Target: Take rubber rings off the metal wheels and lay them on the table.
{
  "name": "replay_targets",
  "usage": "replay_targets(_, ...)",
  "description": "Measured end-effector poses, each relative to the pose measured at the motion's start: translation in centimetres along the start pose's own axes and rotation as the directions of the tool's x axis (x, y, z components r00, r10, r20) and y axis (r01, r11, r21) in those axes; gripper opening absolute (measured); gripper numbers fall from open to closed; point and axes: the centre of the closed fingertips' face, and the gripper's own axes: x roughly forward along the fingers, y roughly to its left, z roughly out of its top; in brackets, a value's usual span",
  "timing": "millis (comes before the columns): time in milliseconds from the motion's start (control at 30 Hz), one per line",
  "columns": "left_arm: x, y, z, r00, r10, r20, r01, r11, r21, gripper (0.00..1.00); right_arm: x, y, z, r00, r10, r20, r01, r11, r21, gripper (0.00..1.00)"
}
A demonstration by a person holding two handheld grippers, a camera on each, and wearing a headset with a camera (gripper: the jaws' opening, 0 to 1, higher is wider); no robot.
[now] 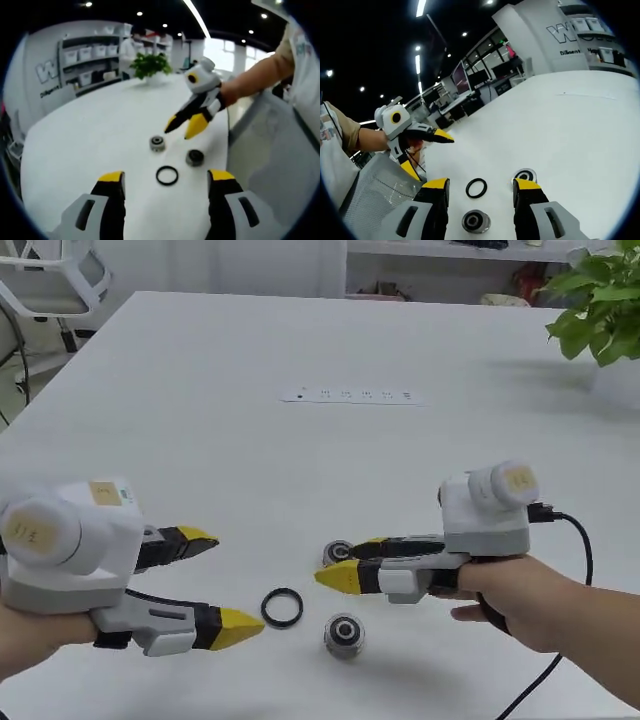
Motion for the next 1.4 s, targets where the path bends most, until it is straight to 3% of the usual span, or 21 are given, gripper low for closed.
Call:
replay_targets(100, -0.3, 0.1, 0.4, 0.9999, 0.008, 0.01, -0.007, 1.0, -0.004, 0.68, -1.1, -0.1, 0.2, 0.9996, -0.027, 0.009, 0.027, 0.998, -0.054, 0.56)
replay_targets(300, -0.7, 0.3, 0.8, 0.9994, 0.023, 0.026, -0.023, 1.0, -0.01, 0.68, -3.1, 0.1, 0.6, 0.9978, -0.057, 0.034, 0.06, 0.993, -0.097, 0.65)
replay_targets(667, -1.6, 0.1, 1.4, 0.9981, 0.043, 0.043, -0.043, 0.999, -0.01, 0.69, -5.9, 0.4, 0.2, 0.9929, -0.111, 0.044, 0.117, 0.977, -0.181, 0.72)
replay_targets(1133, -2.2, 0.0, 0.9, 0.9963, 0.071, 0.049, -0.069, 0.997, -0.04, 0.7, -8.4, -0.2, -2.1, 0.9828, -0.182, 0.03, 0.184, 0.957, -0.224, 0.75)
replay_targets(1400, -3.0, -0.3, 0.0, 0.995, 0.089, 0.045, -0.086, 0.994, -0.061, 0.7, -9.4, -0.3, -2.9, 0.9787, -0.202, 0.036, 0.205, 0.954, -0.218, 0.75)
